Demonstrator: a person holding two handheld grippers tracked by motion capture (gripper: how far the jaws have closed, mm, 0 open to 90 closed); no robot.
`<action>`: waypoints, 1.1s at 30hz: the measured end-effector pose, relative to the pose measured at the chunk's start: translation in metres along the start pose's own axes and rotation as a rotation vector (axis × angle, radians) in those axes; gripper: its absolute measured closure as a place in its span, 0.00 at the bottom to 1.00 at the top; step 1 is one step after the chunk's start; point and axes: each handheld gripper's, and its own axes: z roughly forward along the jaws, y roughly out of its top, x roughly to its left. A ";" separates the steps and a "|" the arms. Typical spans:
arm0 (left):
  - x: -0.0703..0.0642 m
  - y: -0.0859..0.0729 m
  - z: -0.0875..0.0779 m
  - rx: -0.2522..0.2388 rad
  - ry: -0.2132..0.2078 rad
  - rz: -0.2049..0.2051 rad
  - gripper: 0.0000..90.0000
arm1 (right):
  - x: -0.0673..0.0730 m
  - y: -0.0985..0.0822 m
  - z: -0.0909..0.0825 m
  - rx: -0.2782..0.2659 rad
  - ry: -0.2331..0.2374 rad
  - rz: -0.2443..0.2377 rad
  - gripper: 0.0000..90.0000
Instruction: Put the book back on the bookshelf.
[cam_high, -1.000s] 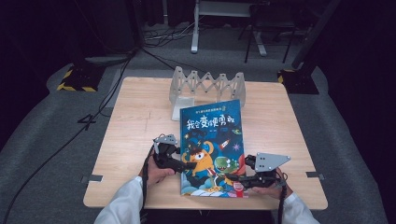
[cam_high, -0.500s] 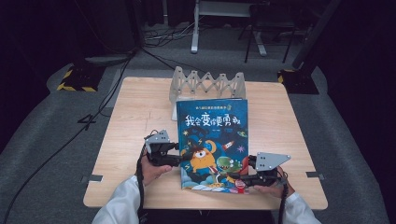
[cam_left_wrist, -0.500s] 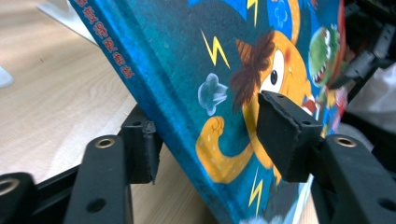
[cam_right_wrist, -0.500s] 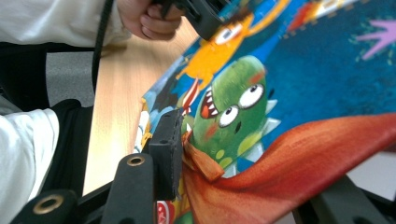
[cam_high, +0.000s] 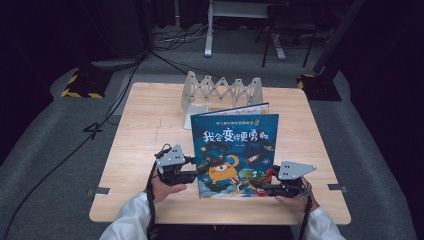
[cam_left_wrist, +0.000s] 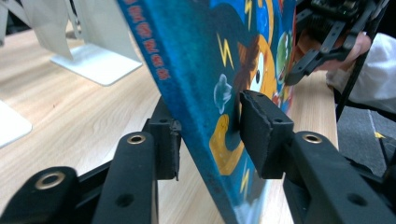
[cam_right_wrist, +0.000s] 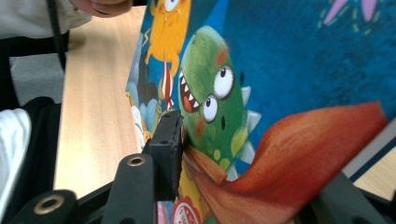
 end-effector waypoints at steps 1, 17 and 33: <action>-0.001 0.001 0.001 -0.003 -0.003 0.010 0.68 | -0.001 -0.001 0.000 0.003 -0.008 0.006 0.66; -0.019 -0.006 0.028 0.074 -0.049 0.121 0.73 | -0.008 -0.010 -0.001 0.021 -0.007 0.042 0.67; -0.028 -0.007 0.032 0.060 -0.082 0.147 0.87 | -0.012 -0.014 -0.023 0.031 -0.164 0.075 0.65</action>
